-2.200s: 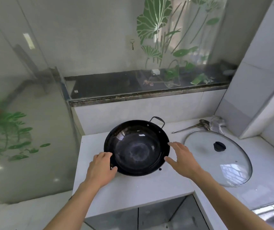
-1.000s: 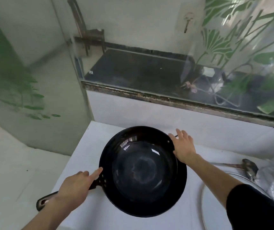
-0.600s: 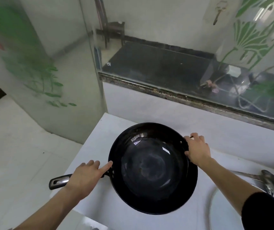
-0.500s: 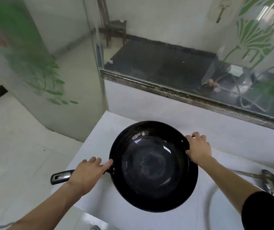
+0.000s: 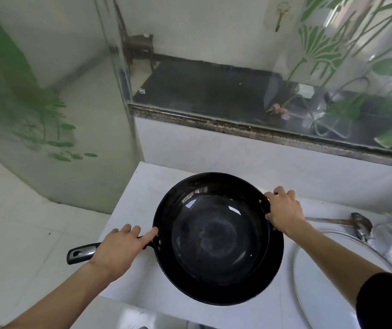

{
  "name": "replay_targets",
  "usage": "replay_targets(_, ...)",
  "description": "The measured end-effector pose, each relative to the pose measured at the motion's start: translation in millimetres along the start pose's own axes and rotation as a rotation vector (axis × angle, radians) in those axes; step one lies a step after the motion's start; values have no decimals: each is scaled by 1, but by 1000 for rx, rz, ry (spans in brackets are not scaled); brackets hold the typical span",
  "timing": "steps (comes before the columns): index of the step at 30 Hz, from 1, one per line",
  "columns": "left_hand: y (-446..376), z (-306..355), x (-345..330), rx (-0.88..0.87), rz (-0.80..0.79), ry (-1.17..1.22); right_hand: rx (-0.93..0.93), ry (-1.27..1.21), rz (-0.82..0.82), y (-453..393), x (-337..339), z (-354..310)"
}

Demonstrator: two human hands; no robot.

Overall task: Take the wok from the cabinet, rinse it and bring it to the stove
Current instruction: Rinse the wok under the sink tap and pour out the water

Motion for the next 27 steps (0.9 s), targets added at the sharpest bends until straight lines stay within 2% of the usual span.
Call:
replay_targets(5,0,-14,8,-73,13,5,-107,6,12,42,13,5)
replay_targets(8,-4,-22,12,-159,74,37,-197,11,38,76,28,6)
replay_targets(11,-9,-36,16,-273,161,15,-333,-17,59,117,43,4)
replay_targets(14,-13,-44,19,-387,374,-15,-434,-16,86,160,57,1)
replay_targets(16,-16,-43,28,-434,428,-21,-505,-5,98,189,66,-3)
replay_targets(20,-18,-31,44,-514,379,-16,-631,-11,106,249,80,-3)
replay_targets(27,-21,32,67,-715,451,31,-836,23,181,354,99,18)
Point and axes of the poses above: each hand's wrist, its own y-axis away from the middle knuckle, its own x-axis out of the back of the hand, z = x × y, the point moved 4 cm from there along -y, towards the middle knuckle, and after that the axes turned 11 degrees about z, right-handed, at the moved point
